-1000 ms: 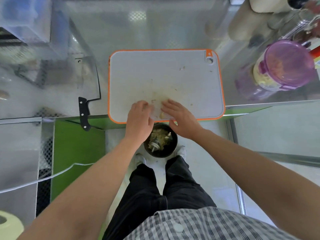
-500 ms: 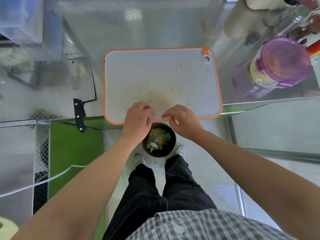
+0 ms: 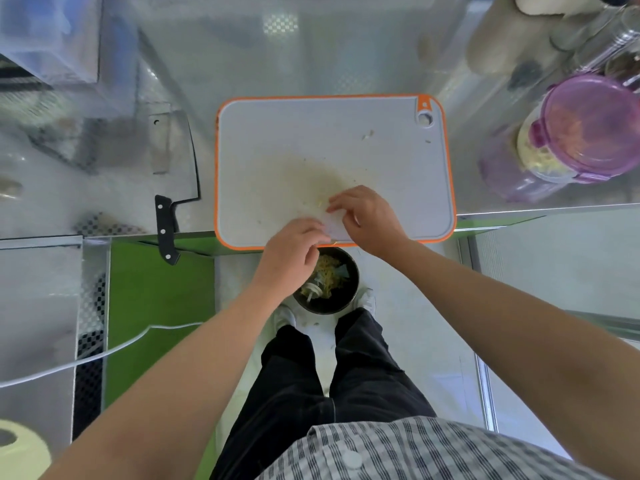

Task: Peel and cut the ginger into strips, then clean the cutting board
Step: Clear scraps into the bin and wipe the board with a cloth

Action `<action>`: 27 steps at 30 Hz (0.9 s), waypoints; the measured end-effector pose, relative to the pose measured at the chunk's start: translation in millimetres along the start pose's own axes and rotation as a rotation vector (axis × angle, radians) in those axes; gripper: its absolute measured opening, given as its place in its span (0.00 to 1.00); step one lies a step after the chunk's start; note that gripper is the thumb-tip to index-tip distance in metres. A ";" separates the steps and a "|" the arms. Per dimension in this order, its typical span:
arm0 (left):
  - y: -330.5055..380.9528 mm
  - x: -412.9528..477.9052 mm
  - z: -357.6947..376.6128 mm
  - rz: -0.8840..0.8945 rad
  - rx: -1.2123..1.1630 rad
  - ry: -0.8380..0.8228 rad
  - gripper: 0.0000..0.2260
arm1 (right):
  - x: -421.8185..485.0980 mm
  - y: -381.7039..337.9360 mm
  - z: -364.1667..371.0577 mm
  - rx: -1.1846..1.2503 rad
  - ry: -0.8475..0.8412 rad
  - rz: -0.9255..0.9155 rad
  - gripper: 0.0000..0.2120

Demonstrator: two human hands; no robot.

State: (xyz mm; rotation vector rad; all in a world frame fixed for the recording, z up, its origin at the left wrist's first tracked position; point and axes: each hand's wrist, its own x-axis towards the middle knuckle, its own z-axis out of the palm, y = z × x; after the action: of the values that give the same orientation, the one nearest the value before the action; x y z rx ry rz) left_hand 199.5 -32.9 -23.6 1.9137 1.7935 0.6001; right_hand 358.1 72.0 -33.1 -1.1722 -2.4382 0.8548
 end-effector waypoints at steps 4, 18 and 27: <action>-3.7 6.2 -3.5 -0.216 0.083 0.146 0.14 | 7.6 -5.3 0.5 -0.001 -0.164 0.018 0.25; -10.2 -15.8 -10.6 -0.443 0.243 0.137 0.11 | -41.1 -24.1 10.0 -0.012 -0.151 -0.065 0.18; -12.3 -29.3 -12.3 -0.406 0.238 0.077 0.14 | -66.0 -35.2 14.8 -0.035 0.009 -0.059 0.14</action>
State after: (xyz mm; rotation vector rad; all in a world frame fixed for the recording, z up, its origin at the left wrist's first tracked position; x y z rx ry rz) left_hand 180.6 -61.1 -21.3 1.6074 2.3068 0.3327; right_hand 370.4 -2.7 -23.3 -1.1078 -2.4766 0.7917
